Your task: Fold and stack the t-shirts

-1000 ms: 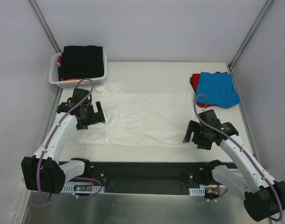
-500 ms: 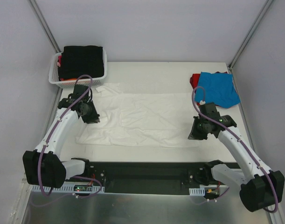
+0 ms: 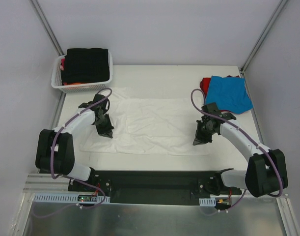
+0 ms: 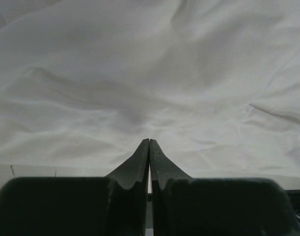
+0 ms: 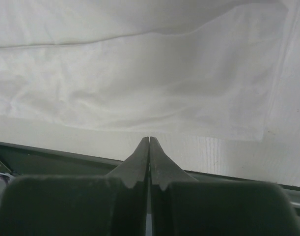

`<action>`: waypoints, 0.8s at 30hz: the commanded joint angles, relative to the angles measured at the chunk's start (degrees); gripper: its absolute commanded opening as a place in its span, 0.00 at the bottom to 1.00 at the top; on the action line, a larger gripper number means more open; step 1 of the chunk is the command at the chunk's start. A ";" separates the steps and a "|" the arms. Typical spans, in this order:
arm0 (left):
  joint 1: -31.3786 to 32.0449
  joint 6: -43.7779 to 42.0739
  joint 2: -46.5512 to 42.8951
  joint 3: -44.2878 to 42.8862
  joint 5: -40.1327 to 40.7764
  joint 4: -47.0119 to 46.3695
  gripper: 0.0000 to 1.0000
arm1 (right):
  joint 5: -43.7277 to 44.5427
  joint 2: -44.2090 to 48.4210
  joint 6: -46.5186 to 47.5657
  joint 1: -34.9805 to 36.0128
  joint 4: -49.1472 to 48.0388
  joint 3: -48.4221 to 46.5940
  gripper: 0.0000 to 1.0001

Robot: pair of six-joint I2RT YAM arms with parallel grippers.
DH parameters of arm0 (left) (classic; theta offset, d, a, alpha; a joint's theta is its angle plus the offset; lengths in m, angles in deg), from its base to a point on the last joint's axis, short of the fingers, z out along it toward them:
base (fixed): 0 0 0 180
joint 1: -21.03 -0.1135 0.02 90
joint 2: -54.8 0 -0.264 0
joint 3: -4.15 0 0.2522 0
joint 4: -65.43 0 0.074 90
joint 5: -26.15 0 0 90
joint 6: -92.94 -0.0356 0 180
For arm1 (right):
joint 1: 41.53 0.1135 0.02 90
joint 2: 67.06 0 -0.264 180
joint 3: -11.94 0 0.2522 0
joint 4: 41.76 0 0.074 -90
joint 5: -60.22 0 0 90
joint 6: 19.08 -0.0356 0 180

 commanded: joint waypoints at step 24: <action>6.39 5.24 0.21 9.66 2.46 -10.59 0.00 | -3.03 -7.06 -11.03 7.42 -18.95 7.40 0.01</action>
